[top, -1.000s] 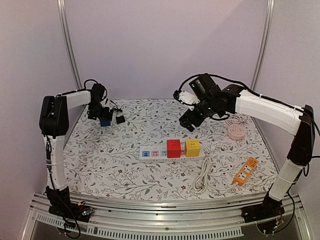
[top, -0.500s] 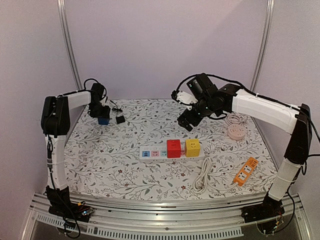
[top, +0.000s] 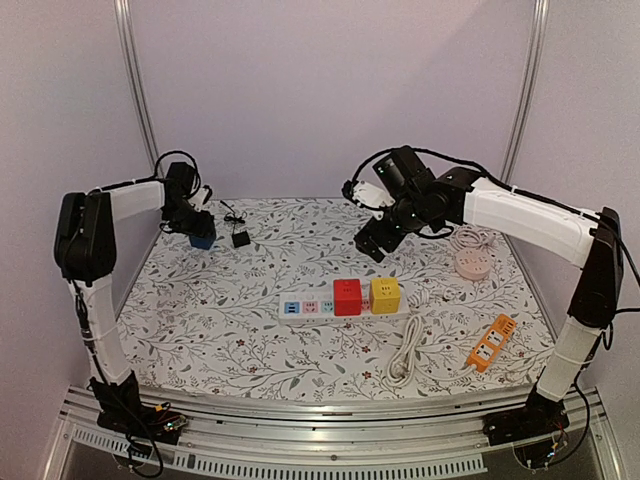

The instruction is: Insert the plug

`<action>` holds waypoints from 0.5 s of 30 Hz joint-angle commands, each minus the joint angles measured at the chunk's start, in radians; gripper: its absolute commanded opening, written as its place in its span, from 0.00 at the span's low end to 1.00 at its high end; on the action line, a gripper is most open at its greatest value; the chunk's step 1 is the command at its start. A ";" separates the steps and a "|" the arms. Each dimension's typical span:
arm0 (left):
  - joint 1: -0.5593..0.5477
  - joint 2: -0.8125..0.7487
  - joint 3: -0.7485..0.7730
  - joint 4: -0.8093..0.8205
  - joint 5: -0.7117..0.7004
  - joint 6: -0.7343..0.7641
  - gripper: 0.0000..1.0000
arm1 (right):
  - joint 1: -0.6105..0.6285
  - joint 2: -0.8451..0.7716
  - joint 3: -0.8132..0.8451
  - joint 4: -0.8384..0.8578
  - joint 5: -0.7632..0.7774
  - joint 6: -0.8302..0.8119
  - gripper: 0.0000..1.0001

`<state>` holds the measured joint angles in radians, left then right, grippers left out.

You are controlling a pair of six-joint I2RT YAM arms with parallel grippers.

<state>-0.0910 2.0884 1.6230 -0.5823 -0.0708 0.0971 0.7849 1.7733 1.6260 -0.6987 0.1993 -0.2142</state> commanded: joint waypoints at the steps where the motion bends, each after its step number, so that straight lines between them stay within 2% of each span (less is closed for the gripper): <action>1: 0.004 -0.205 -0.037 0.034 0.108 0.073 0.00 | 0.003 -0.050 0.012 -0.014 -0.016 0.016 0.99; 7: -0.030 -0.469 -0.047 -0.090 0.278 0.176 0.00 | 0.003 -0.147 -0.018 0.003 -0.065 0.039 0.99; 11: -0.077 -0.624 0.032 -0.293 0.429 0.300 0.00 | 0.004 -0.234 -0.049 0.033 -0.145 0.043 0.99; 15: -0.166 -0.791 0.080 -0.419 0.469 0.463 0.00 | 0.019 -0.309 -0.081 0.090 -0.174 0.025 0.99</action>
<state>-0.1741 1.4315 1.6653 -0.8192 0.2848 0.3611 0.7868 1.5352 1.5814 -0.6685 0.0891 -0.1875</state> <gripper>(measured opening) 0.620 0.988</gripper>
